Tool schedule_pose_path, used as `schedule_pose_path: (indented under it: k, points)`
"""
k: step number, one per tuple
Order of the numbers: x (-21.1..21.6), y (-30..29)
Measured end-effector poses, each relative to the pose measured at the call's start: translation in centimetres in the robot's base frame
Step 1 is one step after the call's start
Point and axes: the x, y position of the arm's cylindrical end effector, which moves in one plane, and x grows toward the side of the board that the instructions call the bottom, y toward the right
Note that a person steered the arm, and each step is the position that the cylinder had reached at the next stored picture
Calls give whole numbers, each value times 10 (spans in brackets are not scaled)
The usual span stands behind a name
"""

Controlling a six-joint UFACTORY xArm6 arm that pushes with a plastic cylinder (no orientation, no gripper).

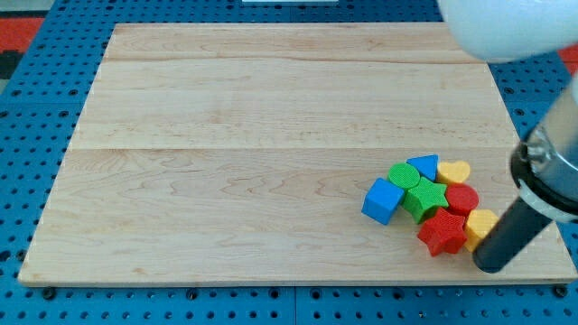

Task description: Move the blue triangle towards the left side of the board

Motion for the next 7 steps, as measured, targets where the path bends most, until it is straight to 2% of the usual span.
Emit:
schedule_pose_path:
  k: [1,3,7]
  points:
    - [-8,-4]
    - [17,-5]
    - [7,-8]
